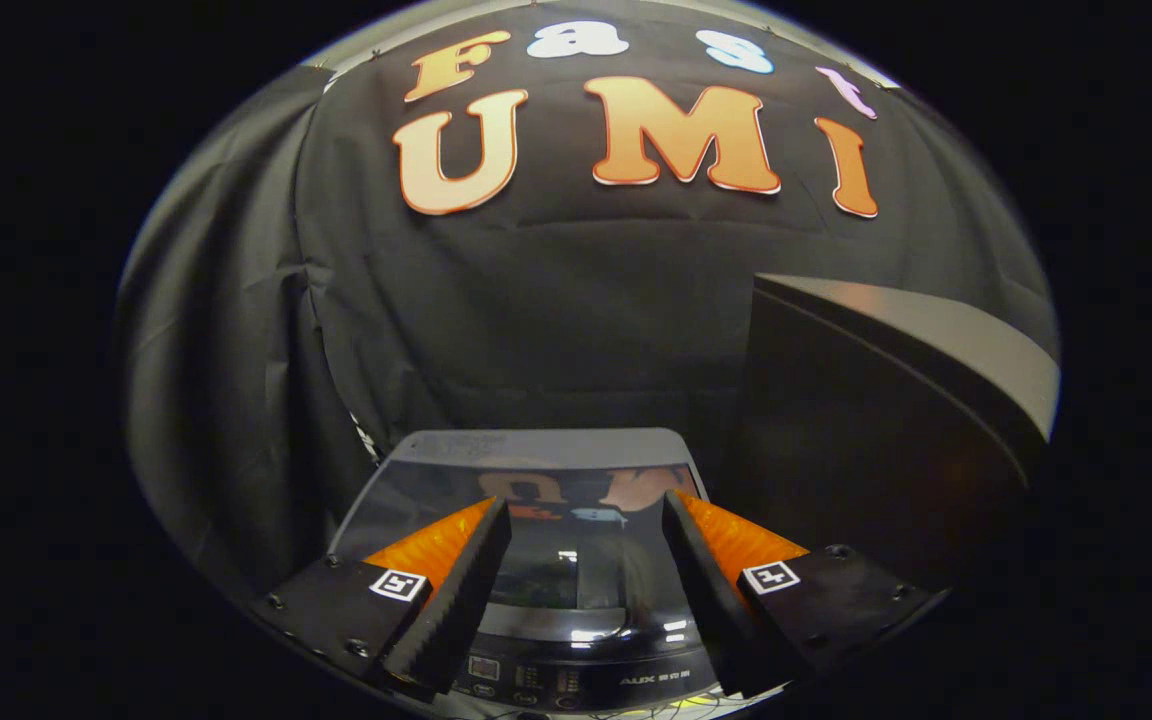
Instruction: Put the clothes into the washing machine and then close the washing machine lid.
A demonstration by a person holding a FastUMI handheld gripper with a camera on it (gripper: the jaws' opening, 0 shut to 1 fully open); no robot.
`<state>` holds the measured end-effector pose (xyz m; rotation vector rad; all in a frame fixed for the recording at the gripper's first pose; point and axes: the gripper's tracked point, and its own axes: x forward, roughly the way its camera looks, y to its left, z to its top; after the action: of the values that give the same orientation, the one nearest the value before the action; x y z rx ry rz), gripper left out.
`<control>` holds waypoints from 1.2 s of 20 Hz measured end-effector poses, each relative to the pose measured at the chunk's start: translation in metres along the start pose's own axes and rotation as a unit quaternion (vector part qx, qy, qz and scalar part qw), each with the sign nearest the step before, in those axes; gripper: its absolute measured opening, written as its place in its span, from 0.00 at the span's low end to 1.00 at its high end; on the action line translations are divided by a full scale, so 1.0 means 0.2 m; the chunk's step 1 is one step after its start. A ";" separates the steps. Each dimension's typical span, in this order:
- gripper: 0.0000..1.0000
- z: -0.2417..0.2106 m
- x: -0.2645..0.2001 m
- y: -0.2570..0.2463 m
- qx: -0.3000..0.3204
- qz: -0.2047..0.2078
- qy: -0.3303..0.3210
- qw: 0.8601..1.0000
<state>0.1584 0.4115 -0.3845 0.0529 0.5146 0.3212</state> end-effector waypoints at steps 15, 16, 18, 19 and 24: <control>0.98 1.13 -1.16 -0.24 -0.010 0.018 -0.204 0.979; 0.98 1.17 -1.25 -0.30 -0.012 0.014 -0.212 0.977; 0.98 1.24 -1.42 -0.42 -0.014 0.004 -0.226 0.974; 0.98 1.25 -1.49 -0.47 -0.012 0.000 -0.229 0.973; 0.98 1.27 -1.79 -0.74 -0.020 -0.013 -0.249 0.968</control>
<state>0.0318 0.1653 -0.0127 0.0849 0.0104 0.2803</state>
